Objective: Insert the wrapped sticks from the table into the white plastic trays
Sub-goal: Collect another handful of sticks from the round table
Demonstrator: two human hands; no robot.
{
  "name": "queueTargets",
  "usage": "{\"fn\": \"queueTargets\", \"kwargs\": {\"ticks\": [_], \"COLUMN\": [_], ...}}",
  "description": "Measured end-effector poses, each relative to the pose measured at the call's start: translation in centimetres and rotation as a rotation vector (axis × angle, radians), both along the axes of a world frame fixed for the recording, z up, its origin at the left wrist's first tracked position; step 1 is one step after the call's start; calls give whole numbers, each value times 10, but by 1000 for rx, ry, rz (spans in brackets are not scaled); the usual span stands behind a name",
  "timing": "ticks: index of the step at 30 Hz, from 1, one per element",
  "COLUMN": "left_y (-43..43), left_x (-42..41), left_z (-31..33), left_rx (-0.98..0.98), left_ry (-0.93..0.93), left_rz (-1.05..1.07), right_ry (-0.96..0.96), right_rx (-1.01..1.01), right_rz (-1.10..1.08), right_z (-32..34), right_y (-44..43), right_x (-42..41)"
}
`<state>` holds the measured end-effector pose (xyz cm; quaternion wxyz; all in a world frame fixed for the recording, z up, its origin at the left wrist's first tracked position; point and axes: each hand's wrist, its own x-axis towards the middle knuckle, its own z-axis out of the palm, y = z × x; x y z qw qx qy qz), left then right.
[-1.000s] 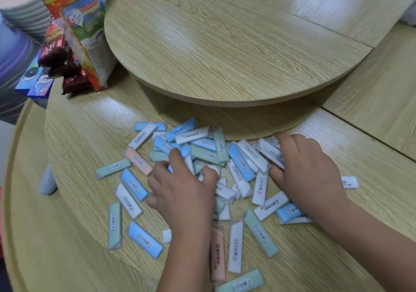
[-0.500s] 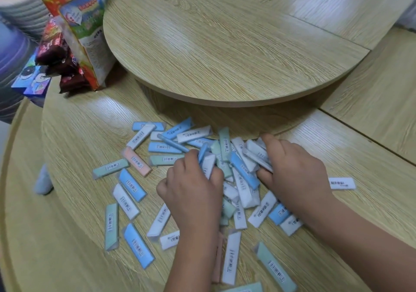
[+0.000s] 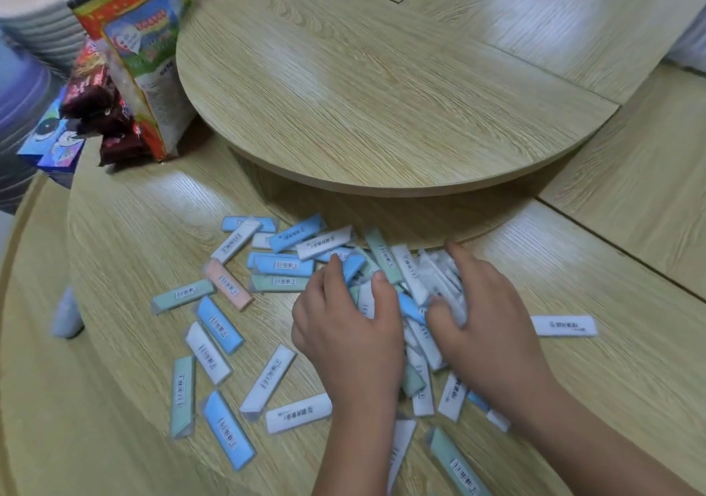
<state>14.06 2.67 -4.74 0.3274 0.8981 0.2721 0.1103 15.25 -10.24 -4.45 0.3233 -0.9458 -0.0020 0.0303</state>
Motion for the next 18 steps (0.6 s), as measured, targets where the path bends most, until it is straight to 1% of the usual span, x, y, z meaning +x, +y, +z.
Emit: {"fn": "queueTargets", "kwargs": {"ticks": [5,9,15,18], "left_y": [-9,-9,-10,-14], "left_x": [6,8,6,8], "left_z": [2,3,4,8], "left_rx": [-27,-91,-284,-413], "left_ry": [-30,-78,-186,-239], "left_rz": [28,49,65,90], "right_ry": [-112,-126,-99,-83], "right_rx": [26,52,69,122], "right_rz": [-63,-78,-39,-33], "right_z": [-5,-5,-5,-2], "right_y": [22,32,36,36], "right_x": [1,3,5,7]}}
